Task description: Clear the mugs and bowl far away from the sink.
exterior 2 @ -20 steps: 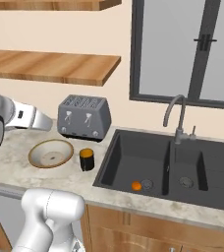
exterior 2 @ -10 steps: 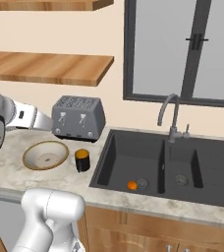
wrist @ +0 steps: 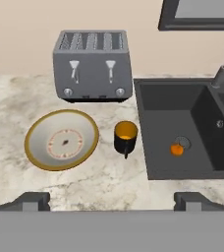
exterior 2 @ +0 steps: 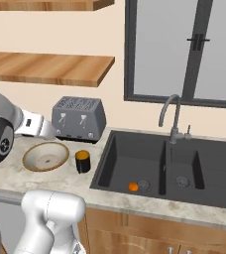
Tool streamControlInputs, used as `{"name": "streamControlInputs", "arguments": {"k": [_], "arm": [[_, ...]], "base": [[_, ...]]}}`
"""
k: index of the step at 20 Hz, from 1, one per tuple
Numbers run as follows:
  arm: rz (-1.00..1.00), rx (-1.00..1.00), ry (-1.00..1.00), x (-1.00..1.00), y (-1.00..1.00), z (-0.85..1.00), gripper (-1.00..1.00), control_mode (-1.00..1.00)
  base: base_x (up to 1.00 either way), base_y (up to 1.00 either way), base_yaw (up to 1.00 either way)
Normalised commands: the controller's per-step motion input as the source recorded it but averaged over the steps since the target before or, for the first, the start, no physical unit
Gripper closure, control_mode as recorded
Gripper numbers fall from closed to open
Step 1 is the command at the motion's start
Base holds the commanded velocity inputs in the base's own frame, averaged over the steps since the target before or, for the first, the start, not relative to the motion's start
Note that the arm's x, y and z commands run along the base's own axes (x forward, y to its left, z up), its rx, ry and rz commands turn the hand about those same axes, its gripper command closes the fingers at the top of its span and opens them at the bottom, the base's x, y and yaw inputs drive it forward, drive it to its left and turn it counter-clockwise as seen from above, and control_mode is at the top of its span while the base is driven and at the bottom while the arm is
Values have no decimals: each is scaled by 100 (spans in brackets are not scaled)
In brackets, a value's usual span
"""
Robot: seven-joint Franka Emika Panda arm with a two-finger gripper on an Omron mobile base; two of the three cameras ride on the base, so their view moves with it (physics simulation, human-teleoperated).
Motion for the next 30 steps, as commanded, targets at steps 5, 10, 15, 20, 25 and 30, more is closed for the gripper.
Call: {"name": "streamControlInputs", "arguments": {"k": [5,10,15,20,25,30], "arm": [[4,3,11,2,-3,-63,-100,-100],[2,5,9,18,-4,-61,-100,-100],[0,6,0,28,-6,-38,-100,-100],[0,0,1,22,-11,-43,-100,-100],[0,0,0,17,-15,-30,-100,-100],[0,0,1,19,-12,-34,-100,-100]], "base": [[0,0,0],[0,0,0],[0,0,0],[0,0,0],[0,0,0],[0,0,0]]}}
